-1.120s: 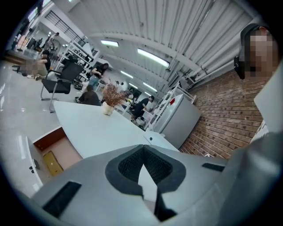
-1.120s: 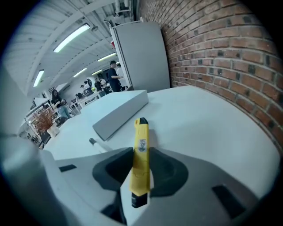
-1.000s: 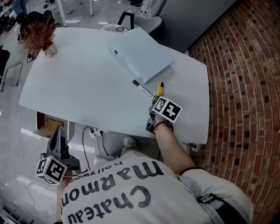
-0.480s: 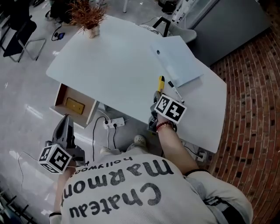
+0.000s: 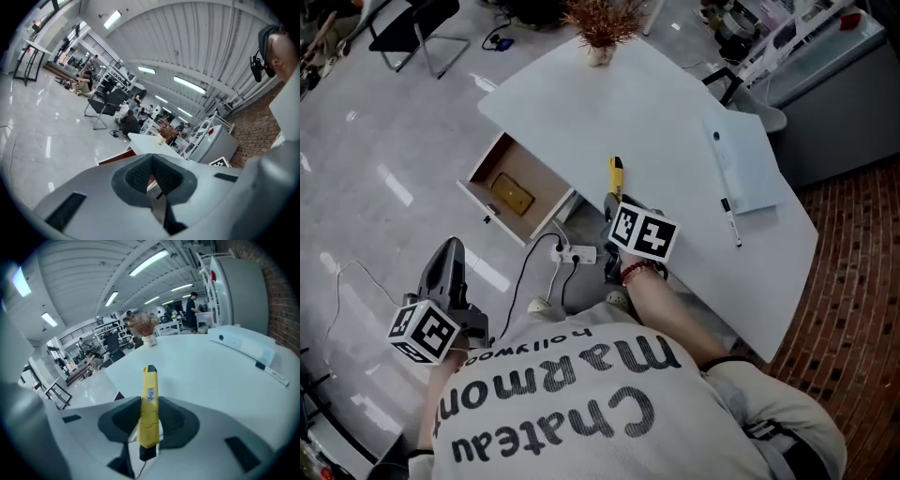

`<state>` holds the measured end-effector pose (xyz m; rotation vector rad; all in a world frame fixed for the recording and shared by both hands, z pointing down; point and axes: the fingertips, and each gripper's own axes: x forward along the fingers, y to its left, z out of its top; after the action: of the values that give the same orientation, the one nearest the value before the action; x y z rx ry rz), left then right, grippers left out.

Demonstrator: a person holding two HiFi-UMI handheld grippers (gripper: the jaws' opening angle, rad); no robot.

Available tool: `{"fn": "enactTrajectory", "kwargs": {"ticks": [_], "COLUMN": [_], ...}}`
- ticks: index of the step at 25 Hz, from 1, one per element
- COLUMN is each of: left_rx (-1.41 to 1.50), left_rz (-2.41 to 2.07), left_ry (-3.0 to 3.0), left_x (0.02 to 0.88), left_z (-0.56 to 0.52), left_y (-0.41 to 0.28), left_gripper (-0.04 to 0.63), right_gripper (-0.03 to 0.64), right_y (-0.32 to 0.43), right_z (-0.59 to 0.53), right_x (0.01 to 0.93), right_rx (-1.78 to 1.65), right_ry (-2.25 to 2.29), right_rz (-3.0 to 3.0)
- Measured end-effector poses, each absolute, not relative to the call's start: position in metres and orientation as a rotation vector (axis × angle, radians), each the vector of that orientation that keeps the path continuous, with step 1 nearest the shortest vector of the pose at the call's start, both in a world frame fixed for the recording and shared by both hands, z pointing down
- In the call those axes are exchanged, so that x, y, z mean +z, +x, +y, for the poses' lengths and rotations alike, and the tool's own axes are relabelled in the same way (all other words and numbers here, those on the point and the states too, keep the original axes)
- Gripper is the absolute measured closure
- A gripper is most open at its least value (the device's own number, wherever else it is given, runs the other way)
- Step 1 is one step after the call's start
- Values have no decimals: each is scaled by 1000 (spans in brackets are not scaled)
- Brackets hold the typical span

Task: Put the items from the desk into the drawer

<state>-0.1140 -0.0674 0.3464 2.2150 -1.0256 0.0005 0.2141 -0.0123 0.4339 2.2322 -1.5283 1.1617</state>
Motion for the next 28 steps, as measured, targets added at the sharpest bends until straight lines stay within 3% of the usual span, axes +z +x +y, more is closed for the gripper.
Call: {"fn": "enactTrajectory", "kwargs": {"ticks": [13, 28], "left_rx": [-147, -158], "left_rz": [-1346, -1615], "left_ry": [1972, 1676], "left_x": [363, 397], "left_z": [-49, -70], "left_y": [-244, -314], "left_gripper": [594, 594], "right_gripper": [495, 495], "right_y": [68, 11], "right_z": [-95, -162], "right_x": [454, 584], "right_rx": [1077, 1056], "right_ry": [1796, 1362], "right_rz": [-1806, -1706]}}
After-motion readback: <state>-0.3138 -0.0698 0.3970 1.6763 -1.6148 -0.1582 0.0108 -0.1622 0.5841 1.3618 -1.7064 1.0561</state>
